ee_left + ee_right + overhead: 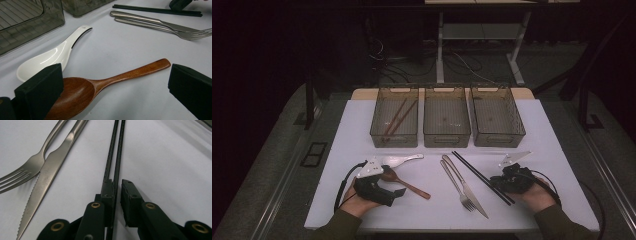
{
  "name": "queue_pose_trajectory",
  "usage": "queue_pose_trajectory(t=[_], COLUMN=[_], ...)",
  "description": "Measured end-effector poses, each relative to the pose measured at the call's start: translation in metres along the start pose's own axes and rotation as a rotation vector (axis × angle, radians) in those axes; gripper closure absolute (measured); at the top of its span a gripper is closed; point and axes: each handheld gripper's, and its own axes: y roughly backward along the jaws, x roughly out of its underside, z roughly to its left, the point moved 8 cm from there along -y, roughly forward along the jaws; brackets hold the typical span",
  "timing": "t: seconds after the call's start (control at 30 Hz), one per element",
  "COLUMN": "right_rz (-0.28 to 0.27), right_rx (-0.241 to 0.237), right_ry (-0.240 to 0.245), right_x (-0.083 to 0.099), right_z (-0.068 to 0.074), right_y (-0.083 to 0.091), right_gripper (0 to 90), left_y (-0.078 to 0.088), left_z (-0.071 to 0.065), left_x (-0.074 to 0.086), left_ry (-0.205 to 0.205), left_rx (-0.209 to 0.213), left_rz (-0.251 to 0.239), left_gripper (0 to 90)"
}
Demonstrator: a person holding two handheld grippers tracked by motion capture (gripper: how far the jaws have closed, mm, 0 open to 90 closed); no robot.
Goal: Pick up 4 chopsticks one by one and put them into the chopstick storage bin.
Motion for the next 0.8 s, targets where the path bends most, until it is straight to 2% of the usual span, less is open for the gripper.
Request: queue_pose_trajectory(t=[0.23,0.6,0.8], right_rz=[0.015,0.007,0.005], right_rx=[0.035,0.040,0.055], right_ry=[0.024,-0.011,-0.009], right_x=[0.0002,0.0008,0.0012], right_z=[0.0020,0.0010,0.0020], right_y=[-0.0005,-0.0005,-0.0007], right_gripper=[82.8,84.3,85.0], left_y=[-0.0007,-0.0016,-0.0027], left_z=[-0.0010,-0.0014,-0.0022], left_x=[0.0005,0.0010,0.0010], left_ry=[-0.003,-0.010,-0.009], left_rx=[0.001,0.002,0.004], left_rz=[0.004,0.009,0.010], left_gripper=[0.0,0.0,0.0])
